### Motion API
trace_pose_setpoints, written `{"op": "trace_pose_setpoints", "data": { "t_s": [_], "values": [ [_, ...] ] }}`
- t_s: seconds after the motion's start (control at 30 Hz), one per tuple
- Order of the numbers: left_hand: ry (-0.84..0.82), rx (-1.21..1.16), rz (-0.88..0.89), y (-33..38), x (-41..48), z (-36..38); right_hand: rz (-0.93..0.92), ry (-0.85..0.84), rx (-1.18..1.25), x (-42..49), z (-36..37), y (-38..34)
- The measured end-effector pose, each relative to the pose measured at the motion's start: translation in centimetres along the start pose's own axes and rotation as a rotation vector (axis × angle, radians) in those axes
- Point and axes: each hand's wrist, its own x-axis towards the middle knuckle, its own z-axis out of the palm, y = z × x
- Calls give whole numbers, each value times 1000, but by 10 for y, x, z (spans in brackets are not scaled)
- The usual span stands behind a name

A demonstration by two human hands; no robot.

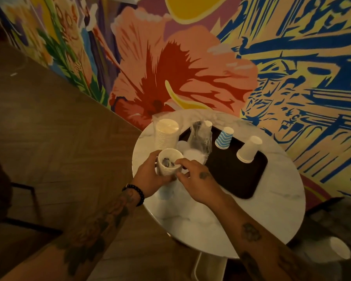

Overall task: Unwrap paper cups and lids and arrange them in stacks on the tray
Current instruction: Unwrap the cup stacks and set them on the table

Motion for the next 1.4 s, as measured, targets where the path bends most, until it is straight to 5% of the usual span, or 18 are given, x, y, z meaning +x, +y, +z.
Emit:
{"op": "trace_pose_setpoints", "data": {
  "t_s": [0.37,0.77,1.2,1.4],
  "values": [
    [26,311,327,49,0,-10,-4,113,74,-22,-30,5],
    [-307,308,601,128,4,153,351,397,159,-128,-116,121],
    [-645,234,290,149,-15,395,790,500,258,-244,-168,370],
    [-707,241,99,136,-21,458,940,293,171,-258,-159,480]
  ]
}}
